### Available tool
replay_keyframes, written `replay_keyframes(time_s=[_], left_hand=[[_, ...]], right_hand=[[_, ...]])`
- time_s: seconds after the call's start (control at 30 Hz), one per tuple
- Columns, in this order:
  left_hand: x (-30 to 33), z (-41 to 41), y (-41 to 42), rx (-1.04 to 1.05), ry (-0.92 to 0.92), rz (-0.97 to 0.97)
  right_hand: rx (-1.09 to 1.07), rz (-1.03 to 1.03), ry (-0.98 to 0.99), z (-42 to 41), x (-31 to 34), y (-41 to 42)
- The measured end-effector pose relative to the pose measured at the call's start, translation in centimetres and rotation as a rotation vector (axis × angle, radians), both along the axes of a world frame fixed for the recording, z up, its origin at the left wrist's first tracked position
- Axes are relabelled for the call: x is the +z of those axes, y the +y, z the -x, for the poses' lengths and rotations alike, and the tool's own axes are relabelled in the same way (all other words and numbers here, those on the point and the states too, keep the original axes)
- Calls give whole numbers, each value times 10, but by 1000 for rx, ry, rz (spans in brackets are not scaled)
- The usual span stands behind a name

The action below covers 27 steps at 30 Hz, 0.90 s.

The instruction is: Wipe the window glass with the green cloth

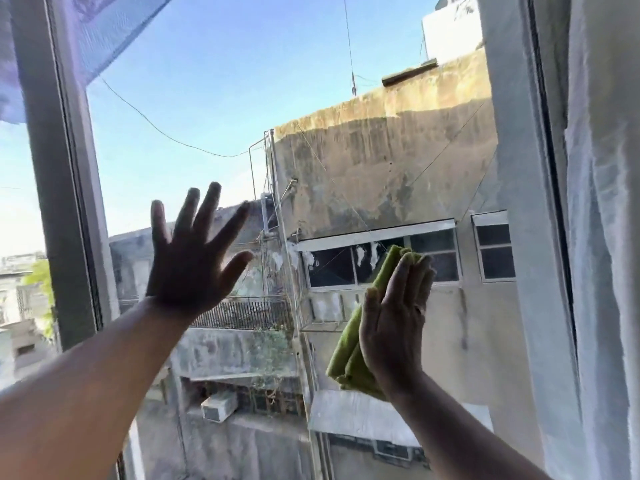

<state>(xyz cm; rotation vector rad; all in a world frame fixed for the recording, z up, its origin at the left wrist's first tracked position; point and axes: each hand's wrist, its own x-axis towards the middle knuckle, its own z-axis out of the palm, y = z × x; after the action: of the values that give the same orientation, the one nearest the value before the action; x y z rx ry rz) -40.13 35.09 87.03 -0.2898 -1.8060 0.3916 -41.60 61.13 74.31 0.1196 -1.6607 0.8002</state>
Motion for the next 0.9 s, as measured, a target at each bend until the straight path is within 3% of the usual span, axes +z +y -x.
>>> replay_keyframes(time_s=[0.13, 0.2, 0.27, 0.37, 0.43, 0.47, 0.57, 0.63, 0.7, 0.83, 0.9], left_hand=[[1, 12, -6, -41, 15, -14], [1, 16, -9, -56, 28, -14], [1, 19, -8, -65, 44, -21], [2, 21, -8, -63, 61, -16], [2, 21, -8, -61, 77, -14], [2, 21, -8, -57, 87, -12], [0, 19, -9, -44, 100, -8], [1, 18, -8, -50, 90, -15], [0, 19, -7, -52, 87, -21], [-1, 22, -6, -37, 97, -12], [0, 23, -7, -39, 91, -10]], right_hand=[[-139, -379, 82, 20, -17, 31], [-167, -473, 124, 26, -13, 46], [-185, -414, 155, 28, 11, 51], [-303, -155, 130, 31, 65, 23], [-308, -181, 153, 29, 78, -20], [-285, -335, 191, 29, 69, -44], [-174, -1059, 285, 24, 4, -72], [-161, -1271, 308, 21, -8, -25], [-194, -1043, 231, 25, 3, 31], [-146, -50, 76, 26, 60, 95], [-198, 40, 141, 32, 61, 57]])
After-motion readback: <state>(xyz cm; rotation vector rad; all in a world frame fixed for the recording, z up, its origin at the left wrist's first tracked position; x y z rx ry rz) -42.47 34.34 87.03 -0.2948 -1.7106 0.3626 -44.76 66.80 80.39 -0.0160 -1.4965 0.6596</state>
